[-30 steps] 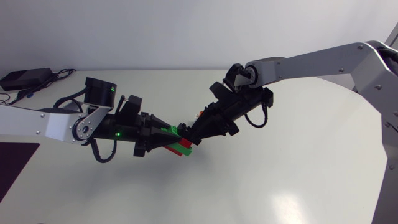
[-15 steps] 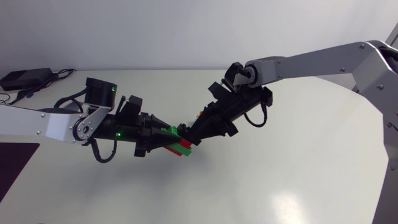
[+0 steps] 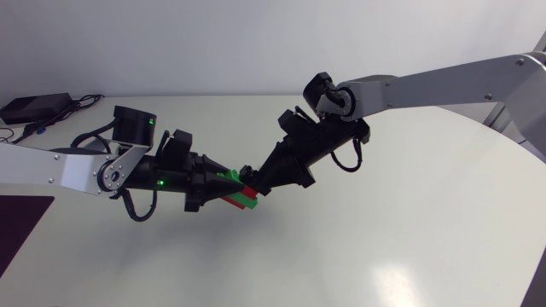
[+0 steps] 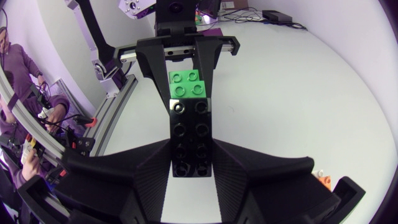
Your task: Disassemble duplo
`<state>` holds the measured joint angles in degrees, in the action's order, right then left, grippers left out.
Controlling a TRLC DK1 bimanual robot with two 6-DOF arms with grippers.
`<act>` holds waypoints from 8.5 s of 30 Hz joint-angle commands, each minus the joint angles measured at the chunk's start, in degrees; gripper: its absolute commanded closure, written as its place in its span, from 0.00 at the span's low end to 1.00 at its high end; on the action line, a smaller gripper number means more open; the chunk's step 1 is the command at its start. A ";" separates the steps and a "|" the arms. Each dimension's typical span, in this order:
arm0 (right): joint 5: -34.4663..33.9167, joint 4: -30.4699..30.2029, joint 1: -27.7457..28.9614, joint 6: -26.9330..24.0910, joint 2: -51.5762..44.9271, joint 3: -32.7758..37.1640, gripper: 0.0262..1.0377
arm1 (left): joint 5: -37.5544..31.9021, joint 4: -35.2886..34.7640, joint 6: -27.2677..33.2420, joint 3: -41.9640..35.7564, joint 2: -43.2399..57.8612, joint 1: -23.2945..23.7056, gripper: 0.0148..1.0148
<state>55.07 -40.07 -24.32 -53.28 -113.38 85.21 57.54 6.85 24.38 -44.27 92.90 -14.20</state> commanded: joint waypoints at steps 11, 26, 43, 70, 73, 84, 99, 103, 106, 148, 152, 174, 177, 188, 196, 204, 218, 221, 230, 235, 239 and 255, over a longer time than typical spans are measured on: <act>-5.06 9.49 4.36 9.24 -0.61 -0.75 0.83 | 5.39 -0.08 0.67 -0.47 -1.15 -1.54 0.99; -4.97 15.47 7.88 17.07 -0.61 -0.39 0.83 | 5.39 -0.08 0.76 -0.38 -1.32 -1.71 0.99; -36.08 18.81 5.42 22.78 -7.12 3.38 0.83 | 5.39 -0.17 1.11 -0.38 -1.06 -1.98 0.99; -45.49 12.83 4.19 22.16 -13.88 8.22 0.24 | 5.39 -0.08 1.11 -0.38 -1.58 -1.45 0.99; -46.10 12.74 4.19 22.43 -13.71 8.31 0.14 | 5.39 -0.08 1.11 -0.38 -1.76 -1.45 0.99; -25.89 15.38 9.37 24.01 -5.36 4.61 0.08 | 5.48 0.62 0.93 -0.82 -2.38 0.13 0.99; -1.98 25.84 11.48 23.92 4.93 -6.11 0.08 | 5.92 8.00 -10.32 -1.78 -1.76 5.85 0.97; -0.93 25.40 9.81 21.72 5.45 -7.25 0.08 | 6.89 8.09 -10.85 -1.78 -1.76 5.76 0.97; -0.14 24.87 9.02 20.49 5.63 -7.78 0.08 | 7.41 8.00 -11.11 -1.78 -1.76 5.67 0.97; 0.65 23.46 0.67 13.02 11.17 -13.93 0.08 | 8.38 7.83 -9.97 0.41 -3.17 0.92 0.97; 0.57 22.94 1.38 12.85 11.25 -13.58 0.08 | 8.38 7.83 -9.62 0.50 -3.25 1.01 0.97; 11.46 7.56 3.75 3.00 8.71 -8.13 0.08 | 8.38 7.39 -9.35 0.94 -3.87 0.13 0.97; 11.20 4.57 2.52 0.37 7.47 -7.16 0.08 | 8.64 7.39 -9.35 1.38 -4.48 -0.13 0.97; 10.85 4.22 1.90 0.10 6.42 -6.81 0.08 | 8.82 7.30 -9.26 1.56 -4.92 -0.57 0.97; 10.76 4.04 1.11 0.19 6.16 -6.72 0.08 | 8.82 7.30 -9.26 1.64 -4.92 -0.92 0.97; 10.76 4.04 0.67 0.45 5.54 -6.46 0.09 | 8.82 7.30 -9.26 1.64 -4.84 -1.36 0.97; 10.76 2.72 0.15 0.37 4.57 -5.58 0.30 | 8.82 7.30 -9.18 1.73 -4.92 -1.54 0.97; 10.76 2.28 0.06 0.28 4.31 -5.23 0.41 | 8.82 7.30 -9.18 1.73 -4.92 -1.54 0.97; 10.76 1.84 -0.12 0.19 3.96 -4.88 0.66 | 8.82 7.30 -9.18 1.82 -4.92 -1.54 0.97; 10.76 1.75 -0.21 0.19 3.96 -4.88 0.82 | 8.82 7.30 -9.09 1.91 -5.01 -1.62 0.97; 10.85 1.67 -0.21 0.10 3.96 -4.88 0.83 | 8.82 7.30 -9.09 1.91 -5.19 -1.62 0.97; 10.76 1.67 -0.47 -0.07 3.96 -4.97 0.83 | 8.82 7.39 -8.56 2.26 -5.98 -1.18 0.59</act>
<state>65.82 -38.06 -24.40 -51.90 -107.63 79.02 64.97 14.15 15.25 -43.38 88.51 -15.22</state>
